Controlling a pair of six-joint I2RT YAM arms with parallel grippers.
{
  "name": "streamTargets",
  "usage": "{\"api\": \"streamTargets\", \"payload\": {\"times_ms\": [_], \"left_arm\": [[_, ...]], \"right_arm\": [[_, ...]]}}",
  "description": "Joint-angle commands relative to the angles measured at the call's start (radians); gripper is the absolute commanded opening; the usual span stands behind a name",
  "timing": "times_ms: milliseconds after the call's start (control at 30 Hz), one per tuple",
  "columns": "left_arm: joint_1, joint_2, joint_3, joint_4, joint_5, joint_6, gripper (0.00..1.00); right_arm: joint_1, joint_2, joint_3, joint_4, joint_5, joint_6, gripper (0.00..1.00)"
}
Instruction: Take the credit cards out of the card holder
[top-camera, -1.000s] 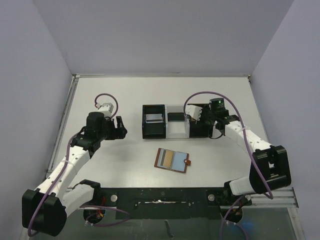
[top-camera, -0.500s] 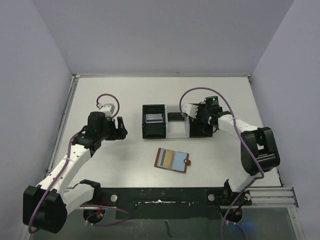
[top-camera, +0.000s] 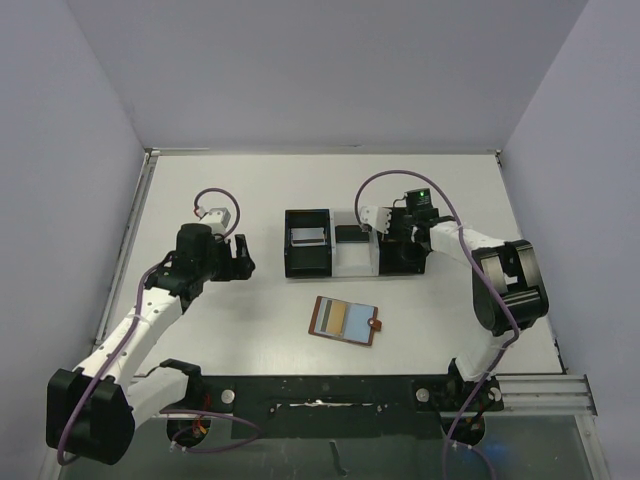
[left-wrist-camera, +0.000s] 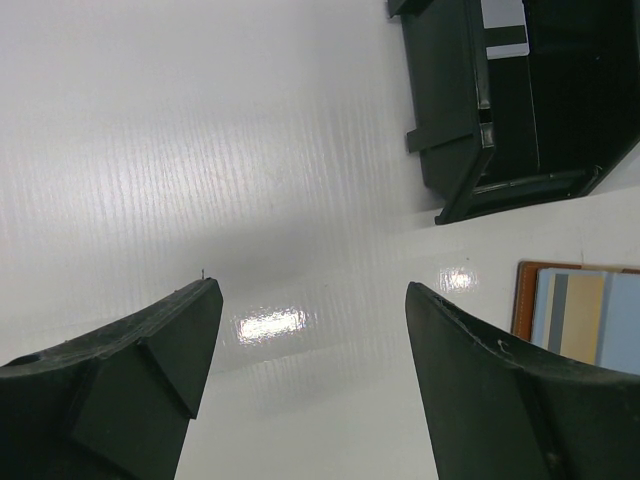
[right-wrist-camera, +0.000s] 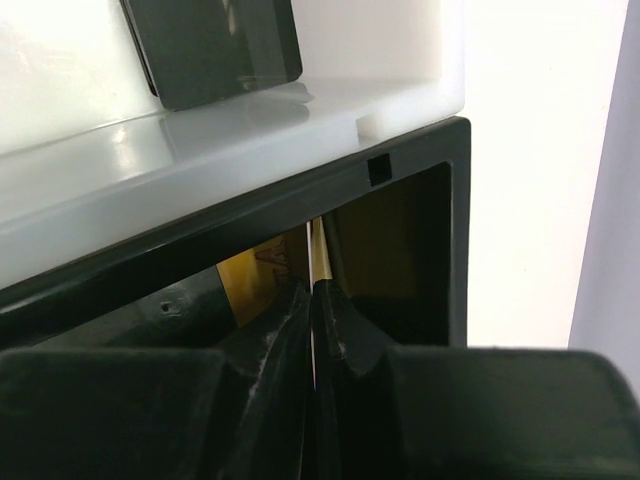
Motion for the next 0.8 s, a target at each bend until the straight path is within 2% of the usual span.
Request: {"api": "streamTargets", "payload": {"times_ms": [0,167,767], "left_arm": [[0.001,0.005,0.037,0.025,0.015,0.021,0.74],[0.001,0.022,0.043,0.014,0.014,0.023,0.74],[0.001,0.042,0.046,0.01,0.023,0.024,0.74]], "right_arm": [[-0.002,-0.007,0.024,-0.022,-0.053,-0.01,0.1],[0.0,0.008,0.028,-0.035,-0.045,0.002,0.16],[-0.008,0.048,0.073,-0.046,-0.074,0.057,0.28]]}}
